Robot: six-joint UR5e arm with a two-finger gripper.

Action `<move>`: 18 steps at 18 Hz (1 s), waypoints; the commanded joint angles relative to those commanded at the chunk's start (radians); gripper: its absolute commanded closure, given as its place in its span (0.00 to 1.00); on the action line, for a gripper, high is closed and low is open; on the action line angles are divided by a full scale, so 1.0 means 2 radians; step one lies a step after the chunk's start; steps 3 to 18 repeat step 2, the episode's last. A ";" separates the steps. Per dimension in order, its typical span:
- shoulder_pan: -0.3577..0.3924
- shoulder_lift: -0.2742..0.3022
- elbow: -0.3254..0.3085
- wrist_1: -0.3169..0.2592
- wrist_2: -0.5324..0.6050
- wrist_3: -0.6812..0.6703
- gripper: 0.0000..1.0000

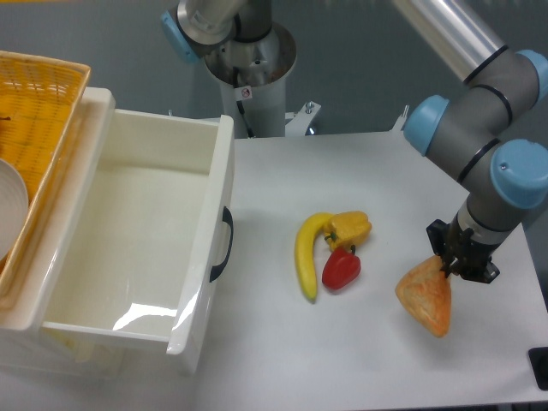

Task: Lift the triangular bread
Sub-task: 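Lift the bread slice up and away from the peppers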

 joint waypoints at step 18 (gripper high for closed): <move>0.000 0.001 0.000 0.000 0.001 0.001 0.95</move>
